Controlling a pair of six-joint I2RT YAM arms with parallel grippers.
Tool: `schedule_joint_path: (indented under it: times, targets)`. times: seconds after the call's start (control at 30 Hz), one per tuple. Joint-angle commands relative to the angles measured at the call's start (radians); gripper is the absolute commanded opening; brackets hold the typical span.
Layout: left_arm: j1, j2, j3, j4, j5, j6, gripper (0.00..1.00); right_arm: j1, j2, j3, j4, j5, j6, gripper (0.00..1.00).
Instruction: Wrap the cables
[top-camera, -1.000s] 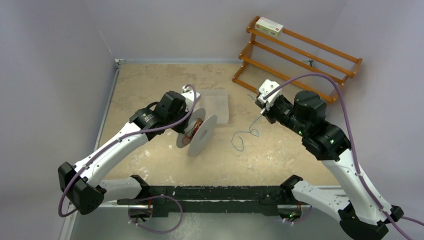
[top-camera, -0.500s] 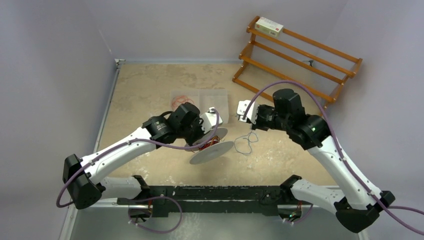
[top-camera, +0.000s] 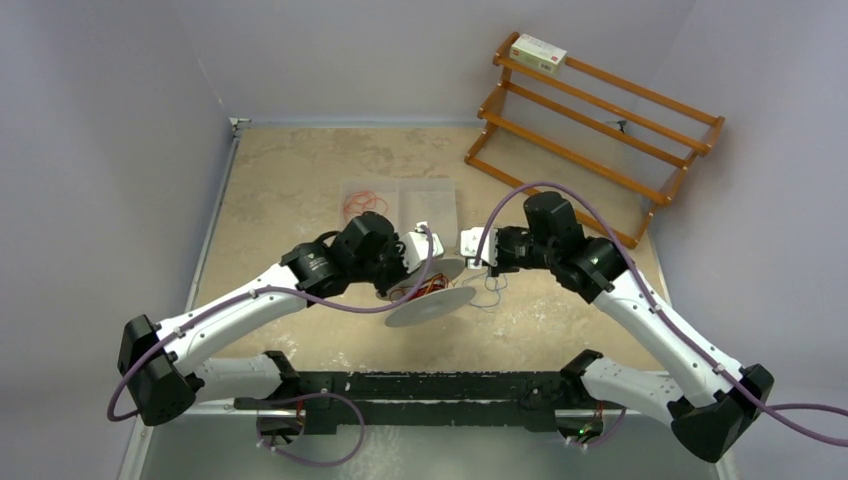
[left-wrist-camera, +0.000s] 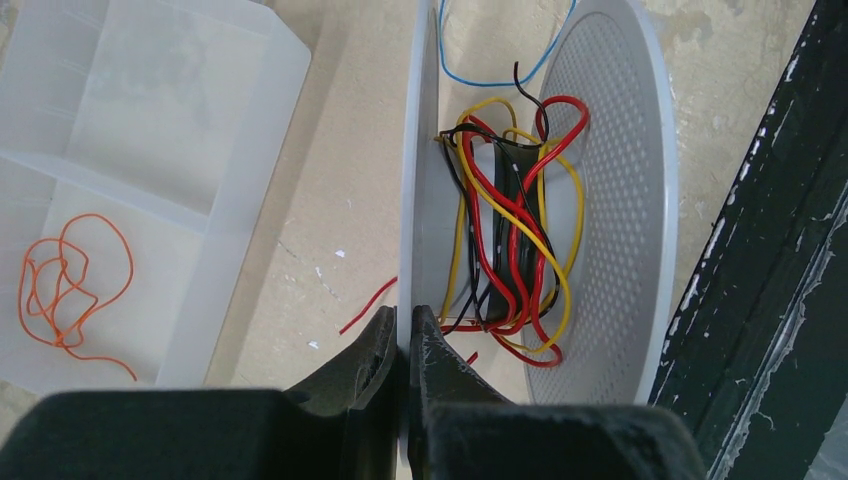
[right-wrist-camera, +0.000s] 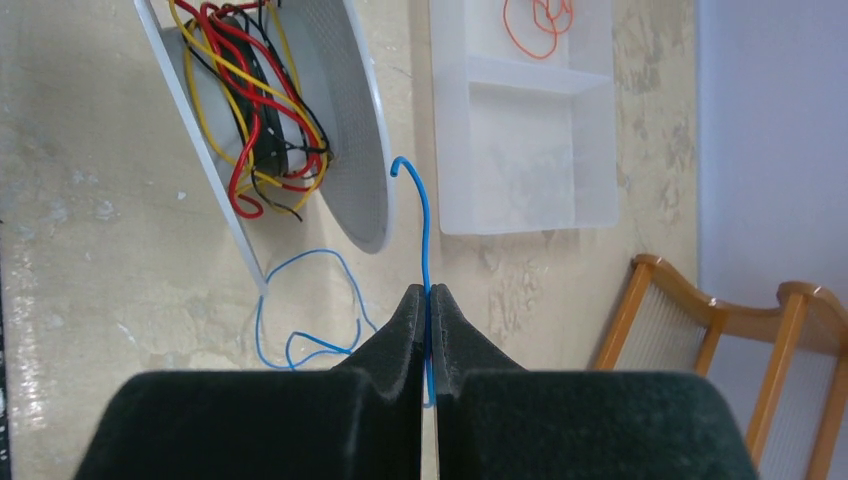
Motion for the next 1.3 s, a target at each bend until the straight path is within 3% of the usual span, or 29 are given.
schedule_joint_path:
  times: [0.0, 0.3, 0.63, 0.9, 1.1, 1.27]
  targets:
    - [-0.005, 0.003, -0.024, 0.063, 0.016, -0.019, 0.00, 0.036, -0.006, -0.004, 0.116, -0.033, -0.052, 0.00]
    - [-0.005, 0.048, -0.035, 0.093, 0.033, -0.063, 0.00, 0.242, 0.022, -0.045, 0.210, 0.218, -0.123, 0.00]
    - [-0.005, 0.043, -0.036, 0.106, 0.016, -0.115, 0.00, 0.365, 0.028, -0.022, 0.187, 0.386, -0.165, 0.00]
    - [-0.005, 0.037, -0.029, 0.107, -0.077, -0.232, 0.00, 0.421, 0.031, -0.092, 0.234, 0.427, -0.076, 0.00]
    - [-0.005, 0.030, -0.025, 0.100, -0.194, -0.302, 0.00, 0.433, 0.087, -0.078, 0.225, 0.481, 0.011, 0.00]
    - [-0.005, 0.030, -0.037, 0.091, -0.200, -0.307, 0.00, 0.433, 0.138, -0.044, 0.260, 0.520, 0.087, 0.00]
